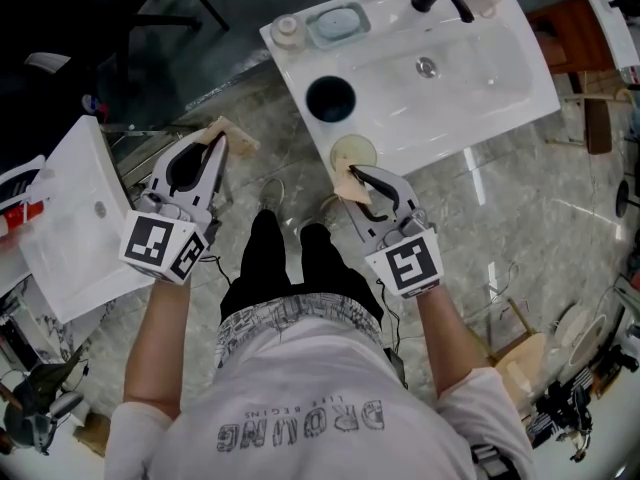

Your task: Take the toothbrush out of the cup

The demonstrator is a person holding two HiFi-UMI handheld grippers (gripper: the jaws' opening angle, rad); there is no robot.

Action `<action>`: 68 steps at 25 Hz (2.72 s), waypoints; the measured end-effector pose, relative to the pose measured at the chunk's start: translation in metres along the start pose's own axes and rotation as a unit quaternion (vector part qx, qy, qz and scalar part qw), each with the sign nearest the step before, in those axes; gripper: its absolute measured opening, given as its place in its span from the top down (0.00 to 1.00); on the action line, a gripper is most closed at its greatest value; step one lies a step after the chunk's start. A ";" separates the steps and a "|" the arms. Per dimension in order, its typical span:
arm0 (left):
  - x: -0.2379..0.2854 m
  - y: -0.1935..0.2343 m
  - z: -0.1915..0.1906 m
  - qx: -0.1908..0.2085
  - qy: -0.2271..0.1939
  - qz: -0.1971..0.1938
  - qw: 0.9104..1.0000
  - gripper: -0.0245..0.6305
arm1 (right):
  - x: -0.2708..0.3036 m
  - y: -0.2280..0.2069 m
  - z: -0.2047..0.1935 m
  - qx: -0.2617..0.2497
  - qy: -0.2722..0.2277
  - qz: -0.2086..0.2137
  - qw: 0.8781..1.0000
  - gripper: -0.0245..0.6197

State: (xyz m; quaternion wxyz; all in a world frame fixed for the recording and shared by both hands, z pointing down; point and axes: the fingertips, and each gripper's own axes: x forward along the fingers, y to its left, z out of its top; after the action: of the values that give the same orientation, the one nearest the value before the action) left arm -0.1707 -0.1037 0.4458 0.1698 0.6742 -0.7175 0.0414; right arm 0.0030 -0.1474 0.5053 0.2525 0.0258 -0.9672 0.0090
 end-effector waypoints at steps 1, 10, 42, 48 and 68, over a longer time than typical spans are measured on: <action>0.000 0.001 0.001 0.000 0.000 0.000 1.000 0.86 | 0.000 -0.001 0.001 0.002 -0.002 -0.003 1.000 0.83; 0.003 -0.007 0.010 0.005 -0.006 -0.010 1.000 0.86 | -0.008 -0.014 0.009 0.008 -0.019 -0.035 0.999 0.89; 0.007 -0.033 0.097 0.056 -0.079 -0.109 0.989 0.86 | -0.079 -0.025 0.083 0.022 -0.107 -0.192 0.975 0.90; 0.010 -0.034 0.114 0.064 -0.092 -0.131 0.985 0.86 | -0.090 -0.025 0.091 0.025 -0.111 -0.226 0.968 0.90; 0.027 -0.058 0.161 0.084 -0.128 -0.209 0.966 0.86 | -0.123 -0.025 0.108 0.025 -0.112 -0.317 0.941 0.90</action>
State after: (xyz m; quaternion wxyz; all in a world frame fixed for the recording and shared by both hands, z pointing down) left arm -0.1447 -0.1814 0.2931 0.0238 0.8208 -0.5703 -0.0213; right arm 0.0592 -0.1699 0.3510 0.1320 0.3385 -0.9303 -0.0500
